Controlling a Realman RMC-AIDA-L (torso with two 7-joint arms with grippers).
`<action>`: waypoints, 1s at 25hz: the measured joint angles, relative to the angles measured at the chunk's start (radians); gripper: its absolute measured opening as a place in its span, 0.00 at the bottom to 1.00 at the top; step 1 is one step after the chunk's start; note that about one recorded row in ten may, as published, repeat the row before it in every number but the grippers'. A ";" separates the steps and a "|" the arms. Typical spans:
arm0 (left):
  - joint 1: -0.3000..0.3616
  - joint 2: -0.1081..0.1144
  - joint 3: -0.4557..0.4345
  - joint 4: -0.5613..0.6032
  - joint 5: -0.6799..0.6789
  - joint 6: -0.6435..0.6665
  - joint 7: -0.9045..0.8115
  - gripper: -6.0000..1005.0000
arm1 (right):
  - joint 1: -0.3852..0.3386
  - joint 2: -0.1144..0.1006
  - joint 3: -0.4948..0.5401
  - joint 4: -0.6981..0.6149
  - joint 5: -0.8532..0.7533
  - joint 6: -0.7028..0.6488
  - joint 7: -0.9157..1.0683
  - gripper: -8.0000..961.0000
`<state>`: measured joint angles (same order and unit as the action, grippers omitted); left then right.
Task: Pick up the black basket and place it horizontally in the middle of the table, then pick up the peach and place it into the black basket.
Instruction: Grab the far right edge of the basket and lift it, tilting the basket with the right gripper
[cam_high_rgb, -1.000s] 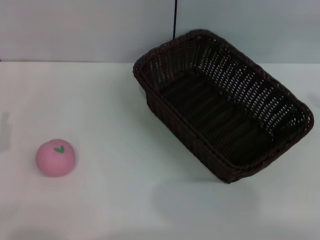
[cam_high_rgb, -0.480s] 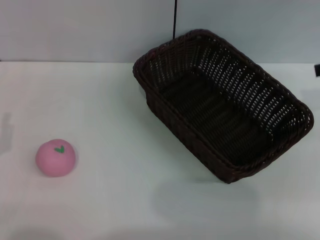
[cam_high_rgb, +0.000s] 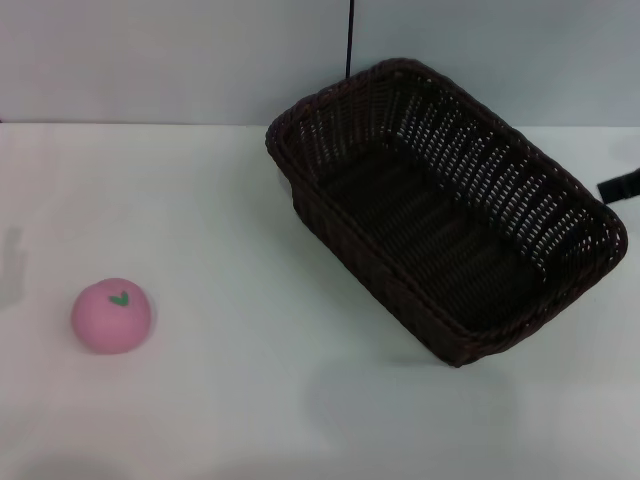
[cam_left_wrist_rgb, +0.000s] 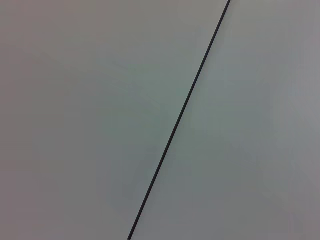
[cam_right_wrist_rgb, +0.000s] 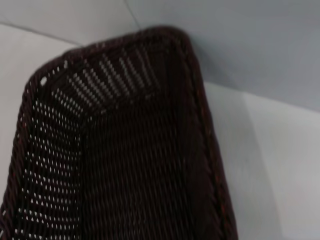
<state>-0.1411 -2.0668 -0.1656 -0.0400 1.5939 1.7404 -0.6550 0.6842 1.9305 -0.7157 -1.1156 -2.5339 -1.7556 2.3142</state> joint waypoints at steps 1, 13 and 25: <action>0.000 0.000 0.000 0.000 0.000 0.000 0.000 0.48 | 0.000 0.001 -0.010 0.016 -0.001 0.011 0.000 0.84; -0.008 0.000 0.002 -0.001 0.001 -0.001 -0.015 0.47 | 0.001 0.022 -0.053 0.161 -0.014 0.116 -0.020 0.84; -0.011 -0.001 0.002 -0.001 0.001 -0.012 -0.015 0.47 | -0.006 0.030 -0.054 0.169 -0.010 0.117 -0.047 0.60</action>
<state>-0.1519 -2.0677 -0.1641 -0.0414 1.5953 1.7285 -0.6704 0.6786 1.9602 -0.7701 -0.9465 -2.5438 -1.6385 2.2670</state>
